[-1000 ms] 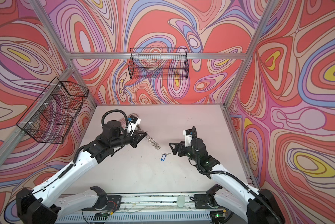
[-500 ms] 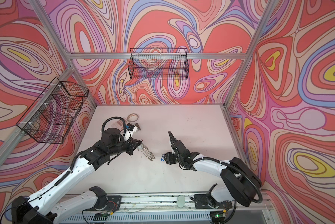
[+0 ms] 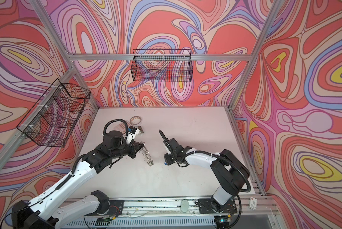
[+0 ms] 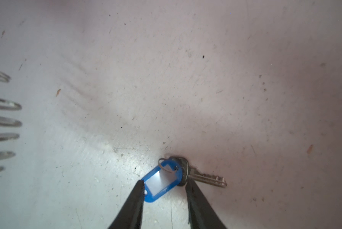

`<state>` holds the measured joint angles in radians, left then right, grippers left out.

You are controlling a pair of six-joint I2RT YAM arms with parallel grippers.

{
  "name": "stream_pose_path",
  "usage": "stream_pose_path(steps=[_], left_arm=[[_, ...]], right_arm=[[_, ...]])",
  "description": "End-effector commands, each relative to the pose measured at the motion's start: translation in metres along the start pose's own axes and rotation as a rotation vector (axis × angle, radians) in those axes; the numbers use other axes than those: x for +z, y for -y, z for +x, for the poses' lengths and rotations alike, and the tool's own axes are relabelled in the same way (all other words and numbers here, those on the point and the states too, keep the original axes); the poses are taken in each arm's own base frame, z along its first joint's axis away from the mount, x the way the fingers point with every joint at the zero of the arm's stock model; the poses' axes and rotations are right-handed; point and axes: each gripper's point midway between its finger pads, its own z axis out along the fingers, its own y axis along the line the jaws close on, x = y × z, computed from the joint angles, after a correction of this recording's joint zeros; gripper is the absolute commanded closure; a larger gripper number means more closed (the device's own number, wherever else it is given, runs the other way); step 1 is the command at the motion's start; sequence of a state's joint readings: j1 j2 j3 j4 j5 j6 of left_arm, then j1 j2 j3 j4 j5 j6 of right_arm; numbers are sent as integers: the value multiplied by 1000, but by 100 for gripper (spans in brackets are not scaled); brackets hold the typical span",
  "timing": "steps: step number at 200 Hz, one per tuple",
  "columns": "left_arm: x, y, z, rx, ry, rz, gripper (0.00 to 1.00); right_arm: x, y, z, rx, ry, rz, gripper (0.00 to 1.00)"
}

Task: Put the keys on the keyring
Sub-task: 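Lower the right gripper down onto the blue-tagged key on the table, then close the right gripper on the blue-tagged key's ring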

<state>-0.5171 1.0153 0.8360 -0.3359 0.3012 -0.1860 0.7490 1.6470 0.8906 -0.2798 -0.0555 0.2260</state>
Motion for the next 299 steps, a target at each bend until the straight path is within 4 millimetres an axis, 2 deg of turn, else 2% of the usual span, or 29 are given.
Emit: stream_pose_path(steps=[1,40,107,169,231,299], left_arm=[[-5,4,-12,10,33,18,100],[-5,4,-12,10,31,21,100],[-2,6,-10,1,20,39,100],[0,7,-10,-1,14,48,100],[1,8,-9,-3,5,57,100],[2,9,-7,-6,-3,64,100]], right_arm=[[5,4,7,-104,-71,43,64],[12,-1,2,-156,-96,26,65],[15,-1,-2,-178,-89,30,77],[15,0,-7,-183,-74,44,81],[13,-1,-11,-187,-66,45,78],[14,-8,-10,-189,-66,5,87]])
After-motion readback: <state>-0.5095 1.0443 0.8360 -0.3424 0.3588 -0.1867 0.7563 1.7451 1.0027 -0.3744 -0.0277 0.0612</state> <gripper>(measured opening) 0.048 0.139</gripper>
